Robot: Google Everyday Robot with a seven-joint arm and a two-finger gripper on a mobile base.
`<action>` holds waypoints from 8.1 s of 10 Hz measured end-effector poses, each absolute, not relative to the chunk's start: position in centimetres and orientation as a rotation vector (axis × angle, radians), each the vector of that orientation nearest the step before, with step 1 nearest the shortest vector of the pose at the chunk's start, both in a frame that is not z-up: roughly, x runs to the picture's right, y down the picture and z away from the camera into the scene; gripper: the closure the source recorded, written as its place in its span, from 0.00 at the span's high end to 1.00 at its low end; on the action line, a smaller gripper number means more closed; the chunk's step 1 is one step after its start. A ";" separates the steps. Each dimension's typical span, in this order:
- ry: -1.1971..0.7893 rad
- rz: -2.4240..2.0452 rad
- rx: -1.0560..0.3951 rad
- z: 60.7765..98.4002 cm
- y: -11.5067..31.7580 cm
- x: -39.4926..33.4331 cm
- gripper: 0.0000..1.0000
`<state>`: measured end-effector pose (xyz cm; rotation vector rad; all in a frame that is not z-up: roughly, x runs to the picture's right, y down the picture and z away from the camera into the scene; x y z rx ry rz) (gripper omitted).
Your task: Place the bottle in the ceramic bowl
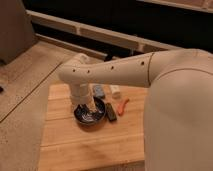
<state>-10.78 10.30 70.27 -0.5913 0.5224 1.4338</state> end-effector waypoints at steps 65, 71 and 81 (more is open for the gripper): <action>0.139 1.206 -0.495 92.4 -5.1 8.5 0.65; 0.231 1.195 -0.589 96.1 -2.6 8.8 0.65; 0.275 1.248 -0.710 98.5 -0.4 8.3 0.30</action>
